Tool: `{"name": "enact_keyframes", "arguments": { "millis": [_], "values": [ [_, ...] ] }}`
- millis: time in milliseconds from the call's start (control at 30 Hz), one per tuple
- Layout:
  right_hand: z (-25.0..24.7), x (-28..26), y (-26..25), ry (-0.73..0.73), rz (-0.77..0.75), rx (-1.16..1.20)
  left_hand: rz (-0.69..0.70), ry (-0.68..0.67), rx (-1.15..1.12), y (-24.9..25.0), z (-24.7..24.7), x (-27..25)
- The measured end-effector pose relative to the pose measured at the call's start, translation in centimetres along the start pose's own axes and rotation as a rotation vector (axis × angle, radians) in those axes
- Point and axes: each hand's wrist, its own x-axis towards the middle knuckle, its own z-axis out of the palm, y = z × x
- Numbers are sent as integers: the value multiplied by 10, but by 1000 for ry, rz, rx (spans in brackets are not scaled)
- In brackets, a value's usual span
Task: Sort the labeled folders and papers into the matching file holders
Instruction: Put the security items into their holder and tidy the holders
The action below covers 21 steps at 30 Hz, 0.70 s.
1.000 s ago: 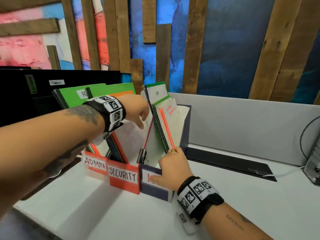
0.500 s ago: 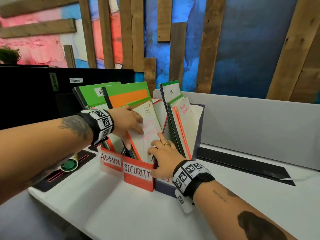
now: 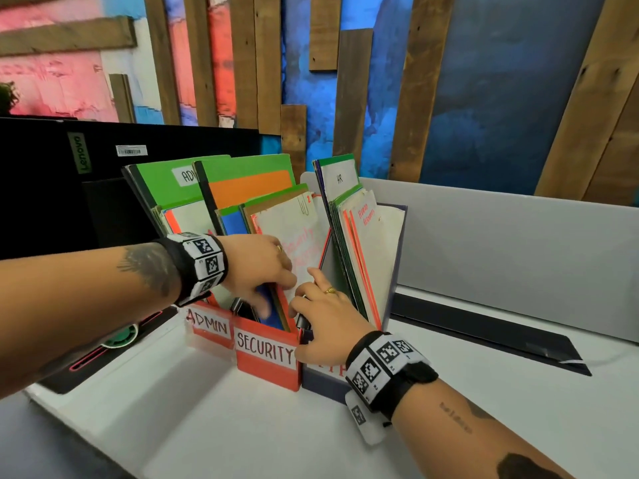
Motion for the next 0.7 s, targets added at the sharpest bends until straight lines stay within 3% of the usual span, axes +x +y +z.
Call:
{"name": "enact_keyframes", "arguments": {
  "millis": [167, 400, 700],
  "values": [
    [2, 2, 3, 3, -7, 36, 40, -151, 78, -14, -1, 1],
    [2, 2, 4, 15, -28, 36, 1, -126, 186, -16, -6, 43],
    [-2, 1, 4, 21, -35, 47, -238, -110, 184, -25, -12, 89]
  ]
}}
